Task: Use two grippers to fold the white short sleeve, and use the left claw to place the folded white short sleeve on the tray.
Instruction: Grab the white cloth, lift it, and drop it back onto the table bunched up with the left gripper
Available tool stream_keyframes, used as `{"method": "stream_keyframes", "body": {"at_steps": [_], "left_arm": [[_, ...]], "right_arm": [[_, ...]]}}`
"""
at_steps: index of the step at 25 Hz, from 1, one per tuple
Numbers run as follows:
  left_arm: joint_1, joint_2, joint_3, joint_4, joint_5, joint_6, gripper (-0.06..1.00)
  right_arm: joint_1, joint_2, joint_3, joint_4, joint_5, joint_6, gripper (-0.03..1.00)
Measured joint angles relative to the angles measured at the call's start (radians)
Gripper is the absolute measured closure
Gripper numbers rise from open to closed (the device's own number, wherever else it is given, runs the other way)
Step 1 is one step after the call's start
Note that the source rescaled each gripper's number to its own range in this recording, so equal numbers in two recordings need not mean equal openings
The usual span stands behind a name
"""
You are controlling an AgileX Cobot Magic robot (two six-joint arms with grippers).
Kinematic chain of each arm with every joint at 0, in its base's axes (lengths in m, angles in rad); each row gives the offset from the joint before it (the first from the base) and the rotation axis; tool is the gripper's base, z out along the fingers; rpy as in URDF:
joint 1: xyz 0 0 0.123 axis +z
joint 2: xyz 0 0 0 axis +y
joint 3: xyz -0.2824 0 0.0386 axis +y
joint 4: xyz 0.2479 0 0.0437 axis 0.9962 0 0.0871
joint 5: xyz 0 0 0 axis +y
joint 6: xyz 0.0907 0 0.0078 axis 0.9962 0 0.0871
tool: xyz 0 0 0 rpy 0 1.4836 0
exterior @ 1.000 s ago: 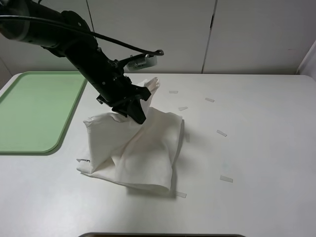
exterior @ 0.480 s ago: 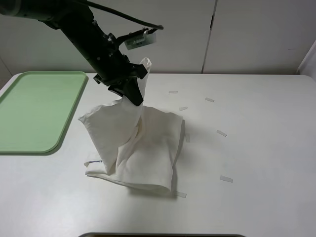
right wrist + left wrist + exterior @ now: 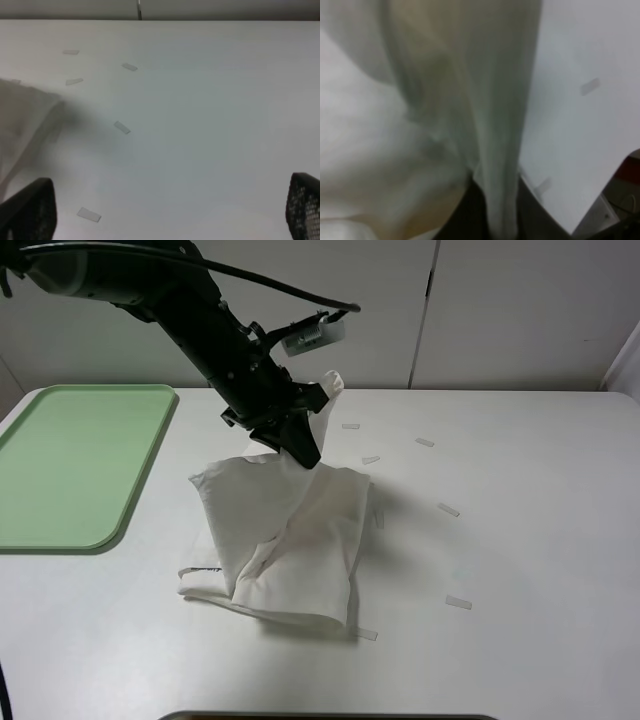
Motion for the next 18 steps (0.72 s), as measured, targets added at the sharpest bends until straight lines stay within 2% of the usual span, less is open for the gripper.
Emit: {"method": "stream_keyframes", "body": {"at_steps": [4, 7, 10, 11, 12, 14, 18], "left_arm": [[-0.012, 0.026, 0.003, -0.021, 0.0, 0.017, 0.94], [-0.012, 0.034, 0.009, -0.021, -0.003, 0.029, 0.9], [-0.013, 0.039, 0.018, -0.021, -0.003, 0.05, 0.76], [-0.013, 0.039, 0.018, -0.021, -0.003, 0.05, 0.76], [-0.02, 0.039, 0.021, -0.025, 0.003, 0.065, 0.63], [-0.035, 0.039, 0.021, -0.054, 0.029, 0.1, 0.54], [-0.073, 0.039, 0.021, -0.148, 0.141, 0.197, 0.48]], "right_arm": [[0.0, 0.0, 0.0, 0.0, 0.0, 0.0, -0.03], [0.0, 0.0, 0.0, 0.0, 0.0, 0.0, -0.03], [0.0, 0.0, 0.0, 0.0, 0.0, 0.0, -0.03], [0.0, 0.0, 0.0, 0.0, 0.0, 0.0, -0.03], [0.0, 0.0, 0.0, 0.0, 0.0, 0.0, -0.03], [0.0, 0.0, 0.0, 0.0, 0.0, 0.0, -0.03], [0.0, 0.0, 0.0, 0.0, 0.0, 0.0, -0.03]]}}
